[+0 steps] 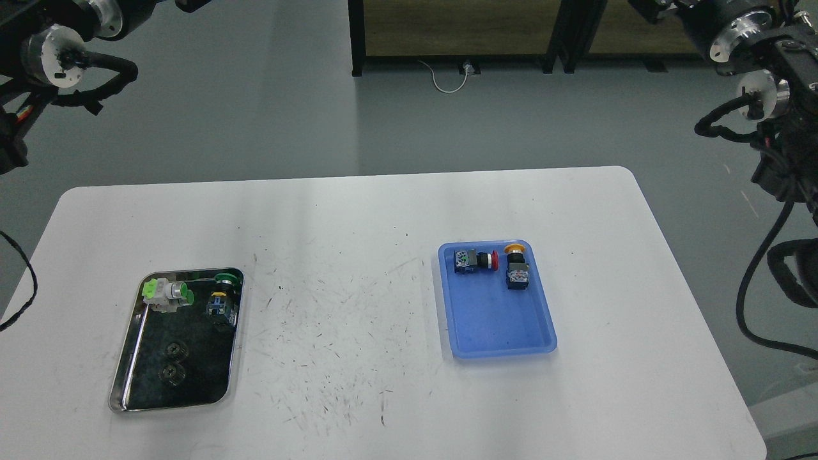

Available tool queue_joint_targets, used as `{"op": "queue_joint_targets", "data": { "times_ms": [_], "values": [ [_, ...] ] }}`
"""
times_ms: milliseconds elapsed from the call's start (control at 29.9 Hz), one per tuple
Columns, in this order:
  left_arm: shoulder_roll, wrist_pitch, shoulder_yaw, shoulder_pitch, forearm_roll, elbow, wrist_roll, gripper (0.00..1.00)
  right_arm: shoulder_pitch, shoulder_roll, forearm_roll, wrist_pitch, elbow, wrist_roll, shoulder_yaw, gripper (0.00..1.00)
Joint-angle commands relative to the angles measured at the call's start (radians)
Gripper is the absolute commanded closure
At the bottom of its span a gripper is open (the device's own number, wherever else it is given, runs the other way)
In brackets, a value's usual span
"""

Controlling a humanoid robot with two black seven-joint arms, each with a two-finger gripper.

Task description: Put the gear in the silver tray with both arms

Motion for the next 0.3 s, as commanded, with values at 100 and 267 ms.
{"op": "queue_joint_targets", "data": {
  "times_ms": [100, 267],
  "values": [
    [-0.037, 0.009, 0.000, -0.013, -0.016, 0.021, 0.000, 0.02, 0.026, -0.006, 0.008, -0.011, 0.002, 0.007, -0.003, 0.01],
    [-0.034, 0.011, 0.006, -0.014, -0.016, 0.023, -0.001, 0.01, 0.046, -0.011, 0.008, -0.056, 0.001, 0.006, -0.001, 0.01]
  ]
}}
